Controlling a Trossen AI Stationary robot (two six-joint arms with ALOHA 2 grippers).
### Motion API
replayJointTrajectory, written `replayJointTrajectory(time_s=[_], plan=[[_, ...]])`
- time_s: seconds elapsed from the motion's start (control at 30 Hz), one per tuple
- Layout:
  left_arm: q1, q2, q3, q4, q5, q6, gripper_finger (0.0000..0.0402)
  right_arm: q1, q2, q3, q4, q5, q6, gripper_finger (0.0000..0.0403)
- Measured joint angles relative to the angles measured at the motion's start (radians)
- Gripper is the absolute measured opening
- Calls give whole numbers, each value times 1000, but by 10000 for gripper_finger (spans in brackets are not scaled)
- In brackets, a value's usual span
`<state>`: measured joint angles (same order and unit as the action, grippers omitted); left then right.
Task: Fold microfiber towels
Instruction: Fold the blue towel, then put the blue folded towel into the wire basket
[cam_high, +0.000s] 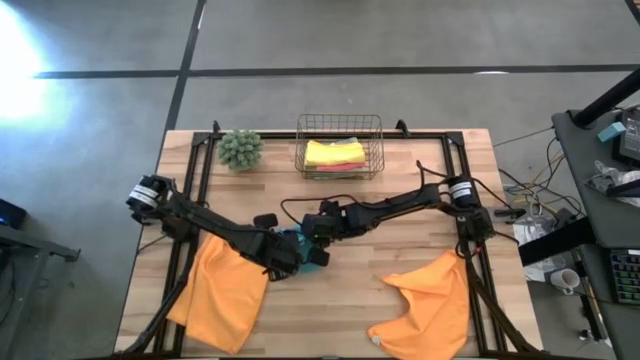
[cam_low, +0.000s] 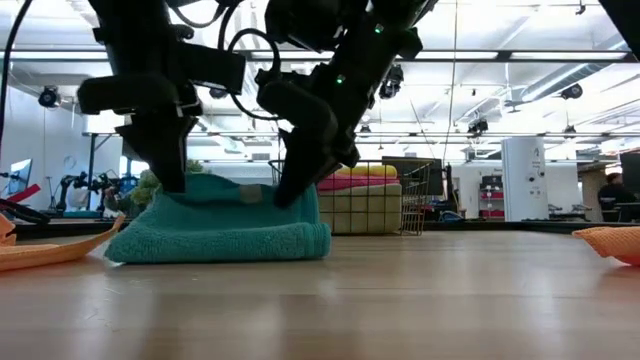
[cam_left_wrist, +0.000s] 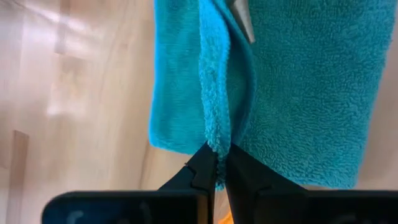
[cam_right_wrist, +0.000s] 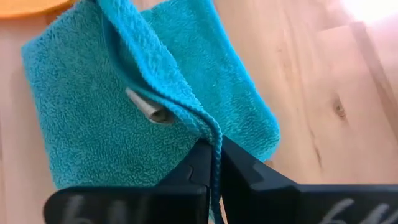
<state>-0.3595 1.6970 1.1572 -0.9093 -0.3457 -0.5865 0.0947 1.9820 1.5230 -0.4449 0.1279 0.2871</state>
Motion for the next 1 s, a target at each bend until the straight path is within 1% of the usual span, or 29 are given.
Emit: replayJointTrajectory(time_s=[0.13, 0.33, 0.47, 0.57, 0.67, 0.73, 0.9, 1.0], plan=[[5, 0, 0, 0, -7, -1, 33, -3, 0, 0, 2, 3, -12, 31], [13, 0, 1, -7, -8, -2, 96, -14, -7, 0, -3, 3, -14, 84], [20, -5, 33, -137, -4, 2, 142, -20, -36, 0, -61, 2, -41, 115], [22, -14, 68, -252, 4, 2, 166, -22, -72, 0, -134, -4, -53, 131], [14, -23, 107, -319, 16, -7, 177, -21, -113, 0, -213, -5, -74, 139], [-2, -35, 125, -317, 38, -11, 180, -18, -140, 0, -277, -5, -89, 141], [-88, -45, 143, -240, 45, -61, 180, 2, -199, -5, -394, -10, -168, 136], [-149, -38, 146, -179, 43, -63, 180, 27, -233, -26, -395, -31, -216, 129]])
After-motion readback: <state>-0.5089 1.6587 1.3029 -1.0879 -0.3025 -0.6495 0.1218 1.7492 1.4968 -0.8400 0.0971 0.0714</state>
